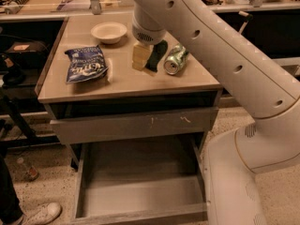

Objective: Place sponge into middle drawer

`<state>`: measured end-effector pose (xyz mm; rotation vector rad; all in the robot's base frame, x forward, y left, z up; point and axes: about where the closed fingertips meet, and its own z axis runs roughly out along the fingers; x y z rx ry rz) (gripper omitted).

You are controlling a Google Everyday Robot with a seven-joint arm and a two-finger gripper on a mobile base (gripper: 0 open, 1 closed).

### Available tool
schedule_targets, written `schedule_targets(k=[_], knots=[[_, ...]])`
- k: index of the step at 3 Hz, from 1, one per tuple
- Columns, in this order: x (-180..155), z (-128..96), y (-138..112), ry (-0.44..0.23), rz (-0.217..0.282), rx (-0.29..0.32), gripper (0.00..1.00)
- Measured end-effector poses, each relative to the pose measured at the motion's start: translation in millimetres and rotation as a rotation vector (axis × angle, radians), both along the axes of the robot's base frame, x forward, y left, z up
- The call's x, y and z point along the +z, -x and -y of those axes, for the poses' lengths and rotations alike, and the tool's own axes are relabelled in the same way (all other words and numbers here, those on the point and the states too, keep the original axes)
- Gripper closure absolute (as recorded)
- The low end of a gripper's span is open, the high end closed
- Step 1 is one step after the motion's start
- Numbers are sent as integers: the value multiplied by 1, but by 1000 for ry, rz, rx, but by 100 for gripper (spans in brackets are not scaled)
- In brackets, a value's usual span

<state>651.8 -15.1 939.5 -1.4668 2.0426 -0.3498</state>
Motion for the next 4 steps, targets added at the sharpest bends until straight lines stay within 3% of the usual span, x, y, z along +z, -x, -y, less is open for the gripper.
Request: schedule_targets(k=[1, 2, 4], knots=[[1, -5, -5, -17, 15, 10, 100], [-14, 3, 13, -15, -28, -15, 100], [-47, 12, 115, -90, -150, -99, 100]])
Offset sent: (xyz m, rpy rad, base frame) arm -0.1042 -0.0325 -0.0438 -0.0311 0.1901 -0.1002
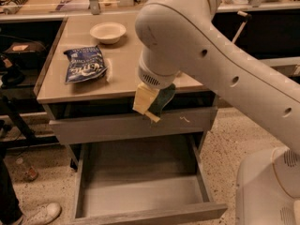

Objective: Place sponge into middle drawer

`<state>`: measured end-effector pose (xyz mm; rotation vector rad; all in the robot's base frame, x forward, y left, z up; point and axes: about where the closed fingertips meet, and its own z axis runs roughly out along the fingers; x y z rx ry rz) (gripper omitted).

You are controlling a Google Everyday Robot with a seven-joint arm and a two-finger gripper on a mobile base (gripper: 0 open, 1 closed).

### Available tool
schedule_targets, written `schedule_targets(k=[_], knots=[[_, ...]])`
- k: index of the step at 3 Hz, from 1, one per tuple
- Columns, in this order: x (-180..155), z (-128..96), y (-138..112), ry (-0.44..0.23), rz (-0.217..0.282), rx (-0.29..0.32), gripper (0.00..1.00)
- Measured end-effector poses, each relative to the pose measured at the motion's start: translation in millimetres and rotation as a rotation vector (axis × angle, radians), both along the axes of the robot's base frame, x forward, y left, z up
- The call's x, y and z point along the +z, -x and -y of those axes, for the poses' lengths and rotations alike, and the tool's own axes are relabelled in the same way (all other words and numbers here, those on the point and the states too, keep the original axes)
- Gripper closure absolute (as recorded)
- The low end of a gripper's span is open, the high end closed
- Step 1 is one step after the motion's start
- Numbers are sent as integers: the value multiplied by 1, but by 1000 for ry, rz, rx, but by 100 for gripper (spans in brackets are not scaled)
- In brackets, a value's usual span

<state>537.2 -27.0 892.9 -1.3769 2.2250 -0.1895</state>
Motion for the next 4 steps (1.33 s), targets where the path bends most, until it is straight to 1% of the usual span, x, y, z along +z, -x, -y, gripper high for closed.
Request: schedule_targets(k=[1, 2, 3, 4], knots=[[2, -11, -2, -38, 15, 11, 100], [3, -17, -6, -59, 26, 20, 100], [-27, -24, 2, -94, -19, 8, 100], [-83, -31, 21, -131, -111, -32, 100]])
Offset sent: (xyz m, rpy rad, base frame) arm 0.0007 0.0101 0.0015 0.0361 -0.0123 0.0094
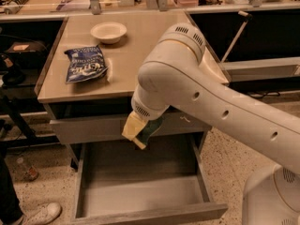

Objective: Place sponge into middle drawer

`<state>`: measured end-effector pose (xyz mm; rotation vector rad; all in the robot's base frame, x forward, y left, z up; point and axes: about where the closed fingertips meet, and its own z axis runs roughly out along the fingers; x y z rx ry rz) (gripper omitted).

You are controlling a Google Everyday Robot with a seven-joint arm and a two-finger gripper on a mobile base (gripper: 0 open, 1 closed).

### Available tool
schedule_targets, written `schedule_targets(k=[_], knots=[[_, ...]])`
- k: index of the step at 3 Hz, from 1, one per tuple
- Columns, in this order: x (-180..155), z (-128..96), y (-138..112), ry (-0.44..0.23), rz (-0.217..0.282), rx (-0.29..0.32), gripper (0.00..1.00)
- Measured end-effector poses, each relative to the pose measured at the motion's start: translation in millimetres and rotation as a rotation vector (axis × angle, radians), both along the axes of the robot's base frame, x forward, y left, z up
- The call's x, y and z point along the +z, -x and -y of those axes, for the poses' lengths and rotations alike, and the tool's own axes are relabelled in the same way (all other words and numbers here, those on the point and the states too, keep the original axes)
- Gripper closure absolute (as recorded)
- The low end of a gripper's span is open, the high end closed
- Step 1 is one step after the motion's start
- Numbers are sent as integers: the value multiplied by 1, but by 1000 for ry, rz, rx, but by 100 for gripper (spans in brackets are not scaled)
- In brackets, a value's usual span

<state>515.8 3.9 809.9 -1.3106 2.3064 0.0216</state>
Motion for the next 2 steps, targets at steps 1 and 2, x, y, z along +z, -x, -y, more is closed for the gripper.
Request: schedule_targets(k=[1, 2], knots=[[-61, -7, 16, -38, -106, -6, 100], [-61, -7, 16, -38, -106, -6, 100]])
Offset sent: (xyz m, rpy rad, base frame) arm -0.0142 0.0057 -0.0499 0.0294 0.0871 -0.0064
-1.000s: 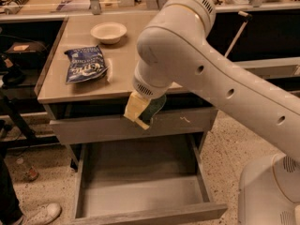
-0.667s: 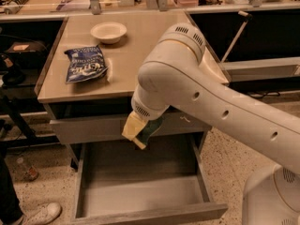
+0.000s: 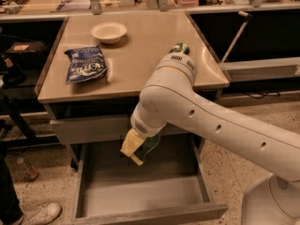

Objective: Place sponge into middle drawer

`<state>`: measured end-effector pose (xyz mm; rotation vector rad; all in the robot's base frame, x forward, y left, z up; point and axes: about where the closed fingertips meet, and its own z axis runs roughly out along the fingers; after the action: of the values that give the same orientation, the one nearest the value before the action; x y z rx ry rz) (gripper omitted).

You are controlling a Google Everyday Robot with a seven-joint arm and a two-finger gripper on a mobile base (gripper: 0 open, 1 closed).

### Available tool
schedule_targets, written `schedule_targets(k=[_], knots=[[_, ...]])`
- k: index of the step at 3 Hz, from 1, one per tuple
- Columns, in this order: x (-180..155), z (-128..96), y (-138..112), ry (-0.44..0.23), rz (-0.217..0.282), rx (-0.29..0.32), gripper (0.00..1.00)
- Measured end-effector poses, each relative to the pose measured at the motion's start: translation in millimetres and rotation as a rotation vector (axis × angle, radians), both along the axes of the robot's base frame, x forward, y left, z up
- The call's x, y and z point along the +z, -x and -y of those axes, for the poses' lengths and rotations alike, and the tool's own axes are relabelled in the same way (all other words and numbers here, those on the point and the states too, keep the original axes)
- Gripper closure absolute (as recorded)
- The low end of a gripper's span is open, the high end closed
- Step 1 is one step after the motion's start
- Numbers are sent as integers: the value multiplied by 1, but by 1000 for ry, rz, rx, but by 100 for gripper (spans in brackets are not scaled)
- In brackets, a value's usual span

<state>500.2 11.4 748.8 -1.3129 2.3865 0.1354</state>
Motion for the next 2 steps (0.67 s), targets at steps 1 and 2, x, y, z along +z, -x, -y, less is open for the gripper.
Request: schedule_targets(k=[1, 2], knots=[[-39, -4, 9, -30, -60, -20, 100], [-89, -7, 19, -39, -114, -63, 100]])
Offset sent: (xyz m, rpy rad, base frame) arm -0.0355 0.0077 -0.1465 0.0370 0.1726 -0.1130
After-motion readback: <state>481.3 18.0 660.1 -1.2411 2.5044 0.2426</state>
